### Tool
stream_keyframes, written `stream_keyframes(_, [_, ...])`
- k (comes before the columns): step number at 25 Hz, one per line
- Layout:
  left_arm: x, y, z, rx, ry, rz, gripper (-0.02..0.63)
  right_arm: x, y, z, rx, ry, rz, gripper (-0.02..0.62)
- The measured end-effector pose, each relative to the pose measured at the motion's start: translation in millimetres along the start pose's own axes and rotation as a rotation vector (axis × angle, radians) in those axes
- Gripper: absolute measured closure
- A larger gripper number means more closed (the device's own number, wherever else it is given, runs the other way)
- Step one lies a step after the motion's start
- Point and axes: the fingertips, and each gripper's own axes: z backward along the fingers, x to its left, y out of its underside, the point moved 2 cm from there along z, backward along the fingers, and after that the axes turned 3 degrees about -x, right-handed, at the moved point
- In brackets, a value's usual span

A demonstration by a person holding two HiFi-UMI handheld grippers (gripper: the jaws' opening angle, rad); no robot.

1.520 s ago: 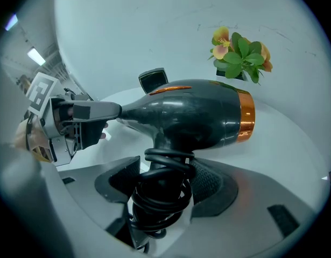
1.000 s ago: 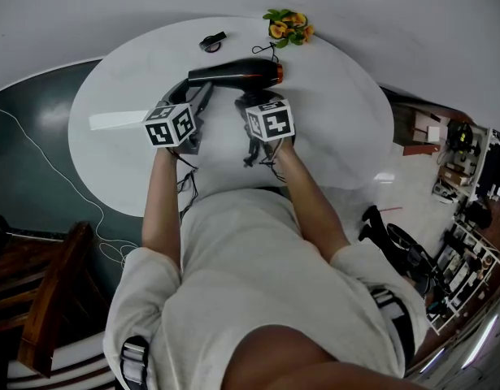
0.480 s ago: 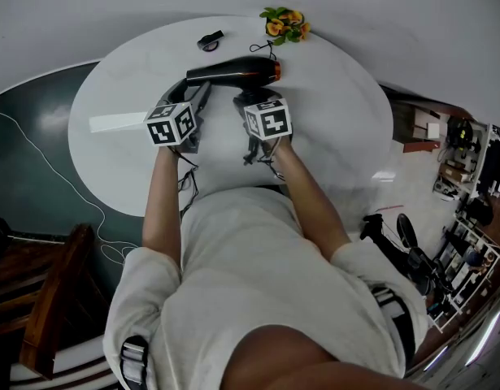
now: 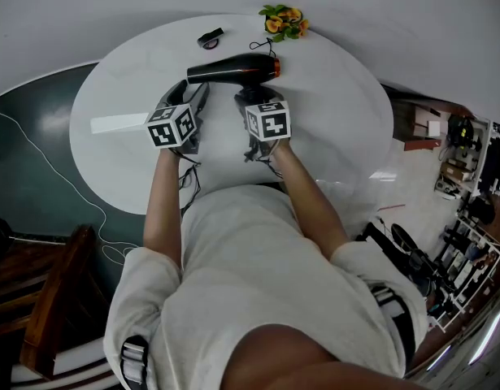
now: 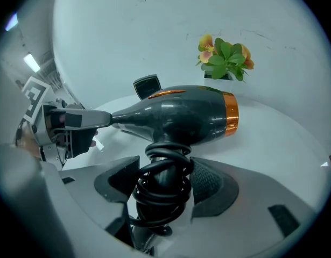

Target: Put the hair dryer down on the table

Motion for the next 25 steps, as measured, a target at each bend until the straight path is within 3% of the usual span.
stream_keyframes(25, [-30.3,44.9,34.9,0.057,0.06,-0.058,0.347,11.5,24.6,41.5,-0.094,0.057,-0.022,0.31])
